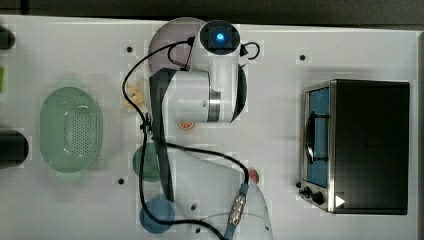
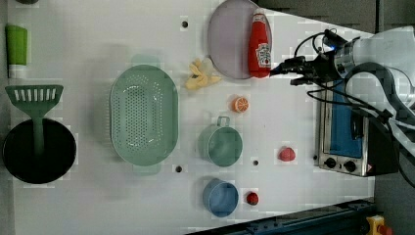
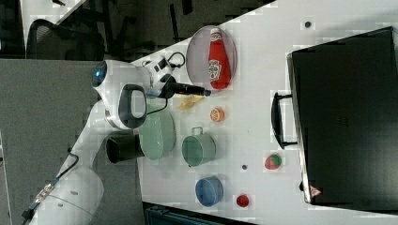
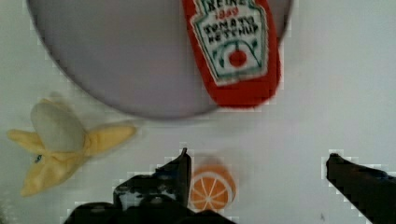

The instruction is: Pick ketchup from plate and place it on table.

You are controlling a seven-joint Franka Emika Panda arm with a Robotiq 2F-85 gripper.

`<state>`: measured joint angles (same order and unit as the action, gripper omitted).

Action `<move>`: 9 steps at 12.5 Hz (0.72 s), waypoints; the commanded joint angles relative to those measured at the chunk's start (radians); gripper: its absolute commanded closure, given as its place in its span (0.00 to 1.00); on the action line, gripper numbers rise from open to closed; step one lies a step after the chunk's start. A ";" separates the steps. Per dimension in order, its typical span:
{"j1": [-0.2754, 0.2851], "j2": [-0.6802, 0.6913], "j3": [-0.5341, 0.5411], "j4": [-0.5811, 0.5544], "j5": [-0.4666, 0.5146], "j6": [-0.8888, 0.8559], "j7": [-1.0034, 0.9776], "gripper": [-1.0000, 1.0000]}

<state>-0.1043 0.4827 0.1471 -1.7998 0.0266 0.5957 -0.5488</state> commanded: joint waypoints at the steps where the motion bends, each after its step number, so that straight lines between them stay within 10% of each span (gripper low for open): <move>1: 0.000 0.063 -0.005 0.088 -0.021 0.018 -0.088 0.00; 9: 0.020 0.311 -0.005 0.283 -0.064 0.113 -0.201 0.00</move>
<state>-0.0920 0.7852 0.1332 -1.5586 -0.0140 0.6733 -0.6870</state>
